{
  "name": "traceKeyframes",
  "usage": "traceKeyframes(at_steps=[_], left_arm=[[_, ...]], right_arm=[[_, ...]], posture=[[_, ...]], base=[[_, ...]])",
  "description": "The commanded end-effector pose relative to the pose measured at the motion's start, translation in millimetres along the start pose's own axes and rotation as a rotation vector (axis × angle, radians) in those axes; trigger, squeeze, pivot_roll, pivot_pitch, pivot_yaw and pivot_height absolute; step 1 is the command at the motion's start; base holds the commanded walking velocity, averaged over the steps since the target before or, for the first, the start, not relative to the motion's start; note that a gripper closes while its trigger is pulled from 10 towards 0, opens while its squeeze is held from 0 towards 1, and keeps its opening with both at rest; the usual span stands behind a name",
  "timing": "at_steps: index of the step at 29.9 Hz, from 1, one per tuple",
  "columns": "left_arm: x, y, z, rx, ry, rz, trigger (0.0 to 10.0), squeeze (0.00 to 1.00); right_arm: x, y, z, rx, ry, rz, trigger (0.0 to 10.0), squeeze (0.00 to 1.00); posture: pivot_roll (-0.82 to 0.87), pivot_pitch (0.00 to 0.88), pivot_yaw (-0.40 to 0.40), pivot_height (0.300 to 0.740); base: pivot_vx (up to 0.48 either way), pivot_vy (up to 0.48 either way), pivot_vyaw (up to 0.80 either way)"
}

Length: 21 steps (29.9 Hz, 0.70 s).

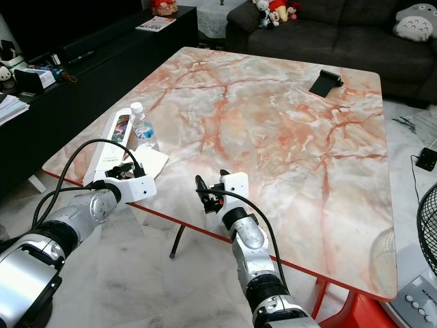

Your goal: Picking trash to rubbish bin

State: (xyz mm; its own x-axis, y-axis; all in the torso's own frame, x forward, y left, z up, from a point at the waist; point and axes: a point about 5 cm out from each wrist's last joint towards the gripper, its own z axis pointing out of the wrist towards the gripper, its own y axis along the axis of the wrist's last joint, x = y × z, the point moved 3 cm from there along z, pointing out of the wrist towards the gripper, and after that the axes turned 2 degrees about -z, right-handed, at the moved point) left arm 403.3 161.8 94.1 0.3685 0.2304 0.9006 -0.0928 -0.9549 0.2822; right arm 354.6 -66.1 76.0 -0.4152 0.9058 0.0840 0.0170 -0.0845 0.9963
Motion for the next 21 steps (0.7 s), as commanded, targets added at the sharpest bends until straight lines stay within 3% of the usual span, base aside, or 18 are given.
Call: traceKeyframes(at_steps=[1, 21], left_arm=[[2.4, -7.9, -0.2, 0.047, 0.002, 0.021, 10.0, 0.00], [27.8, -1.4, 3.9, 0.067, 0.114, 0.003, 10.0, 0.00]], right_arm=[[4.1, 0.5, 0.4, 0.001, 0.009, -0.002, 10.0, 0.00], [5.5, -2.3, -6.6, 0.000, 0.004, 0.000, 10.0, 0.00]], posture=[[-0.07, 0.092, 0.035, 0.740], [-0.09, 0.112, 0.030, 0.740]], base=[[0.000, 0.000, 0.00], [0.000, 0.000, 0.00]])
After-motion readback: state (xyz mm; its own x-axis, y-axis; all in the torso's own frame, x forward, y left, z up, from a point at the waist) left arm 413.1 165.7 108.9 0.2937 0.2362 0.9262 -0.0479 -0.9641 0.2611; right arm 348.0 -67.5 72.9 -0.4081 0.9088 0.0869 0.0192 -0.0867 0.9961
